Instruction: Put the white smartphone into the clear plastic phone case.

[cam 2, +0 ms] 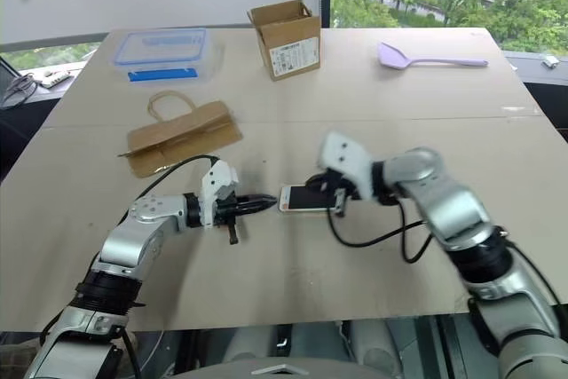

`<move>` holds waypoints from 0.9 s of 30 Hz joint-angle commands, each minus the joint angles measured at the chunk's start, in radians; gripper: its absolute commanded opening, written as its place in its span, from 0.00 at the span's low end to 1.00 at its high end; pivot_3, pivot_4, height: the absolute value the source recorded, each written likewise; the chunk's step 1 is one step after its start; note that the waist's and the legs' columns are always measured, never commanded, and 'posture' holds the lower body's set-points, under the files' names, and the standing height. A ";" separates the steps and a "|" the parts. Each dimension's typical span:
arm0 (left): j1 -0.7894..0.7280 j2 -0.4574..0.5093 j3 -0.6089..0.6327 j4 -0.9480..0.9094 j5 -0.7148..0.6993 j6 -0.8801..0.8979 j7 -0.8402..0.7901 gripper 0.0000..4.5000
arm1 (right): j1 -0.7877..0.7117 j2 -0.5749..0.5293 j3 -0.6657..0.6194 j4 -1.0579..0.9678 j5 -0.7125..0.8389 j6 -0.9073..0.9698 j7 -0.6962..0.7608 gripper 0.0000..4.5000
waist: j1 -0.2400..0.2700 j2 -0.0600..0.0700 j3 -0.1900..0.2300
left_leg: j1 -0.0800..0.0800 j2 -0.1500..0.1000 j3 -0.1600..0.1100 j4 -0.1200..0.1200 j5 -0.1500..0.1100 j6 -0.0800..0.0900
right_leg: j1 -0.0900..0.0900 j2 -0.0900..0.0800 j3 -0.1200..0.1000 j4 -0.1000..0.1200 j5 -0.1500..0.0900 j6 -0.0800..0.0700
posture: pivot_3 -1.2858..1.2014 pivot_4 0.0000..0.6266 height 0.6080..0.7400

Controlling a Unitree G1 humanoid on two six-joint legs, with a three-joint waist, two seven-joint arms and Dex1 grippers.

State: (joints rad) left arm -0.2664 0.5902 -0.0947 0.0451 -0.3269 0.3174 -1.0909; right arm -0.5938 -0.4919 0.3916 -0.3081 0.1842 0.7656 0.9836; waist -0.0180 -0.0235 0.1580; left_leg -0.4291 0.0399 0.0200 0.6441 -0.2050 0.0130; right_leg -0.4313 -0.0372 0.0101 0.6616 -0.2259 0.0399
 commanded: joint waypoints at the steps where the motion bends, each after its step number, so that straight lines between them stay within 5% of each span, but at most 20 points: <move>1: 0.030 0.043 0.057 -0.064 -0.051 0.003 -0.033 0.01 | -0.031 0.038 0.039 0.076 -0.028 -0.080 -0.015 0.00 | 0.003 0.000 0.000 | -0.001 0.000 0.000 0.001 0.000 0.000 | 0.000 0.000 0.000 0.000 0.000 0.000 | 0.52 0.24 1.00; 13: 0.121 0.102 0.130 -0.159 -0.120 0.040 -0.052 0.01 | -0.087 0.084 0.212 0.353 -0.130 -0.239 0.083 0.00 | 0.001 0.000 0.000 | 0.000 0.000 0.000 0.004 0.000 0.000 | 0.001 0.001 0.001 0.001 -0.001 -0.002 | 0.52 0.24 1.00; 27: 0.136 0.094 0.130 -0.209 -0.126 0.073 -0.019 0.01 | -0.085 0.109 0.169 0.458 -0.103 -0.230 0.123 0.00 | 0.004 0.000 -0.001 | 0.017 0.002 0.000 0.000 0.000 0.000 | 0.015 0.000 0.002 0.000 -0.004 -0.002 | 0.52 0.24 1.00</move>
State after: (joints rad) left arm -0.1156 0.6828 0.0285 -0.1312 -0.4369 0.3887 -1.1150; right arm -0.7167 -0.3697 0.5635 0.1333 0.0803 0.5031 1.0994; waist -0.0143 -0.0238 0.1569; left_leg -0.4118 0.0414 0.0201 0.6444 -0.2052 0.0128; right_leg -0.4159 -0.0371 0.0121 0.6620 -0.2293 0.0374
